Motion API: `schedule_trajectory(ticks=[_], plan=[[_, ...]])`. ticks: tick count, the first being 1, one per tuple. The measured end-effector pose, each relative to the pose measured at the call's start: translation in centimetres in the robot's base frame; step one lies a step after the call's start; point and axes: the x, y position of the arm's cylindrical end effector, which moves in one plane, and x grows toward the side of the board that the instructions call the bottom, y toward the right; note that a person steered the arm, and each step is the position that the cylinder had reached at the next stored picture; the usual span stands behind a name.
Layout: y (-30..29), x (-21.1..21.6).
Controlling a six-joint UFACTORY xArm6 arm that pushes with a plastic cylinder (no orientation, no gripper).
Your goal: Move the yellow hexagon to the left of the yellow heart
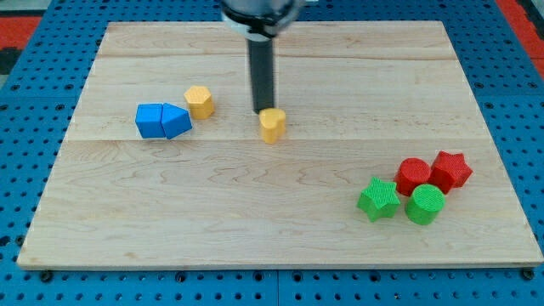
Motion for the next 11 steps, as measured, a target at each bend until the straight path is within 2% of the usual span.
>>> schedule_trajectory(ticks=[1,2,3,4,5,6,7,8,9,10,11], plan=[[6.5,7.3],[4.5,4.8],[-4.9,4.5],[0.3,8.1],[4.0,7.7],[2.1,7.4],[-1.8,2.2],[-5.3,-5.8],[-14.0,-7.6],[-12.9,-4.5],[-3.2,0.6]])
